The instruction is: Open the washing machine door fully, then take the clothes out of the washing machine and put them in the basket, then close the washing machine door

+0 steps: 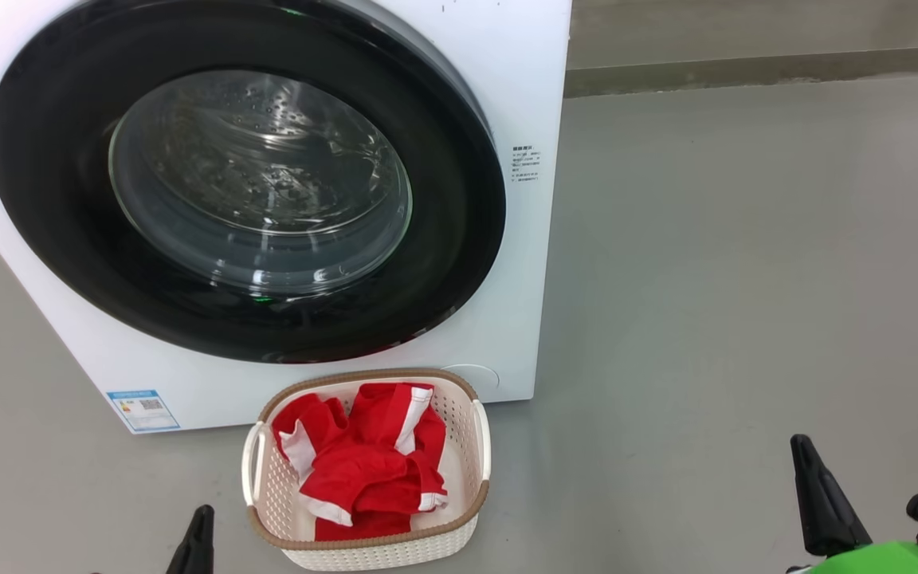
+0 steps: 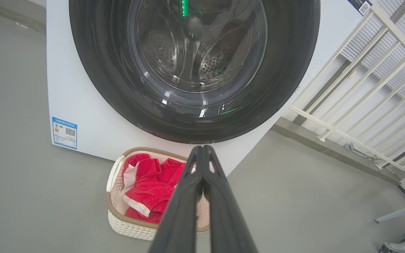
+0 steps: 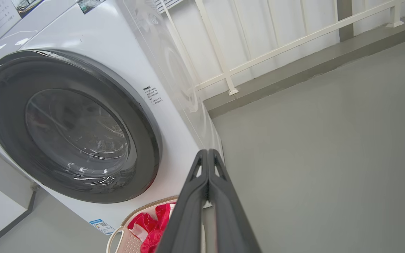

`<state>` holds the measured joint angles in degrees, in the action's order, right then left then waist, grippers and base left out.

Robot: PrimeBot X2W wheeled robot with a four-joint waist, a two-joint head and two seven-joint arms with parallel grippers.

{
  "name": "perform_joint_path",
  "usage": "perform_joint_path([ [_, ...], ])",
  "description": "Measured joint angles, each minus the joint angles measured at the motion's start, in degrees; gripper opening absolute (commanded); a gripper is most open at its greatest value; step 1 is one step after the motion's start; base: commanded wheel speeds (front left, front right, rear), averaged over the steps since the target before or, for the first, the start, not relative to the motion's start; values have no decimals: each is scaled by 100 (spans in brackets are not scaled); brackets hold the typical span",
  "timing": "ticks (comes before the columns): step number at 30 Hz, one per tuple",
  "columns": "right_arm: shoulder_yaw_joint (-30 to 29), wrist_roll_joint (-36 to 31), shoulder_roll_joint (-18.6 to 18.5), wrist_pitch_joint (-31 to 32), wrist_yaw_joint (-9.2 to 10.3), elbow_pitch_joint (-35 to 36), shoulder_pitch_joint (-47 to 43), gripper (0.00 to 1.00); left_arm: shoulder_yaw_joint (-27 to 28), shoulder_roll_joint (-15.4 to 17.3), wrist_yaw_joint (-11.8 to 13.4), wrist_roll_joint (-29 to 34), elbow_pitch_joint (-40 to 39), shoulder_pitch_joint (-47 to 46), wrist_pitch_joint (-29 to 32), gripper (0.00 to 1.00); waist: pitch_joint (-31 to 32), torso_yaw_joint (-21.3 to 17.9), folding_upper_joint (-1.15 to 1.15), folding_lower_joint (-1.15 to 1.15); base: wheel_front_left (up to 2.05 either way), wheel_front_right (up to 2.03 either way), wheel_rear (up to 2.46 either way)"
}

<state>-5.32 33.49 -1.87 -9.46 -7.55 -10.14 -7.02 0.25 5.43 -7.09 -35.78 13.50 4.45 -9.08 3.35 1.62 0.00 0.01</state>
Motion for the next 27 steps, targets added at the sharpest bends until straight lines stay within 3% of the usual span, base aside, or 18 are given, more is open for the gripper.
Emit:
perform_joint_path([
  [27,-80,1679,-1,453,0,-133,277,0,134,-88,0,-1591,51,-214,437,0,-100,-46,0,0,0,0,0],
])
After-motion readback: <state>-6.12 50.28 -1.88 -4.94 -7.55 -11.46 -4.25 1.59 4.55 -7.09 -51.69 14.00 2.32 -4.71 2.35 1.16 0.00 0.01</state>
